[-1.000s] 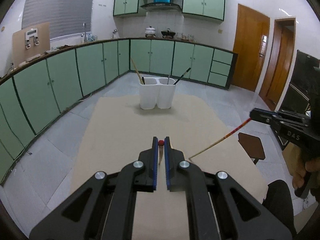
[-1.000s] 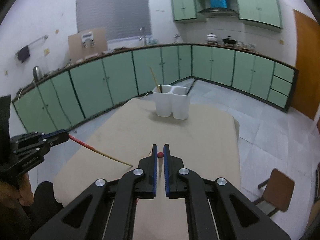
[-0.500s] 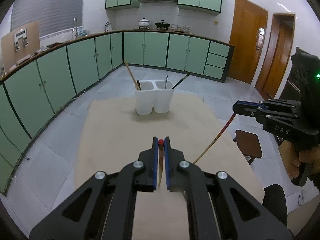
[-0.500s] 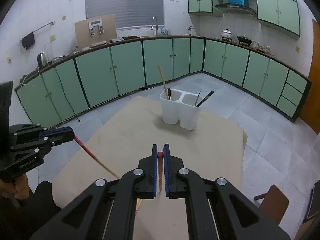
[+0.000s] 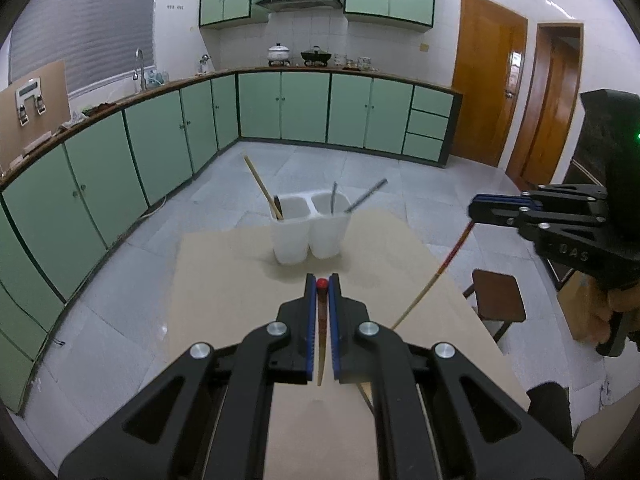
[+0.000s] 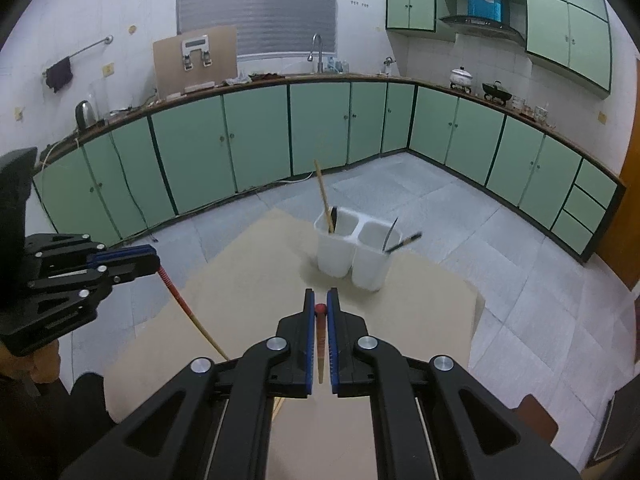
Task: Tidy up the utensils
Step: 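Carry both held red-patterned chopsticks up to the white holder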
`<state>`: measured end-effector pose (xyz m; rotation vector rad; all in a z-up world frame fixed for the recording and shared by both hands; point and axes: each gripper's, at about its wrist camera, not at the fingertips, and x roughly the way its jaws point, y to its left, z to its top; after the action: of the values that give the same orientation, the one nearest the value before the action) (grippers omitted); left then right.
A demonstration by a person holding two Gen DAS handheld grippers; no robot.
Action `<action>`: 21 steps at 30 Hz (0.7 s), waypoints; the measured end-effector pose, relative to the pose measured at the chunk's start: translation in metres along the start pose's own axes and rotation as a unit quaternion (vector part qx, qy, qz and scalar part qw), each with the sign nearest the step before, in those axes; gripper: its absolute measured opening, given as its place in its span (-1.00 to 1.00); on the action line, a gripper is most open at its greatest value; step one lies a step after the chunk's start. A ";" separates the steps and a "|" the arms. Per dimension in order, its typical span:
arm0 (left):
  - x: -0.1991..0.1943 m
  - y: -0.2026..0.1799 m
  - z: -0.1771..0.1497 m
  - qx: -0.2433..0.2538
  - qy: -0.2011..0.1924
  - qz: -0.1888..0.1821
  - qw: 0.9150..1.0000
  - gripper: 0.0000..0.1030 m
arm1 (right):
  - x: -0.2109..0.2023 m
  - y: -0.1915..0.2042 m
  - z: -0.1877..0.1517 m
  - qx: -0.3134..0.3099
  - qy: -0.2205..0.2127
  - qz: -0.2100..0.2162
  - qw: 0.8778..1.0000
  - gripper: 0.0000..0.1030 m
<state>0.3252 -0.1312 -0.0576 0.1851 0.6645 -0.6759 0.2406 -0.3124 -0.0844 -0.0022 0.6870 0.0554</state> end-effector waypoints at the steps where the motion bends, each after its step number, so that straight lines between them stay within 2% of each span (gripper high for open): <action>1: 0.000 0.002 0.005 -0.004 -0.002 -0.003 1.000 -0.90 | -0.001 -0.002 0.005 0.001 -0.001 0.000 1.000 -0.89; 8: 0.006 0.022 0.050 -0.021 -0.019 -0.009 1.000 -0.90 | -0.005 -0.020 0.049 0.009 -0.003 -0.009 1.000 -0.89; 21: 0.033 0.037 0.148 -0.044 -0.078 -0.002 0.996 -0.90 | 0.011 -0.055 0.128 0.045 -0.012 -0.022 0.999 -0.89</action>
<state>0.4431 -0.1742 0.0356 0.0490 0.5442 -0.6561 0.3328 -0.3636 0.0064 0.0690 0.6647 -0.0168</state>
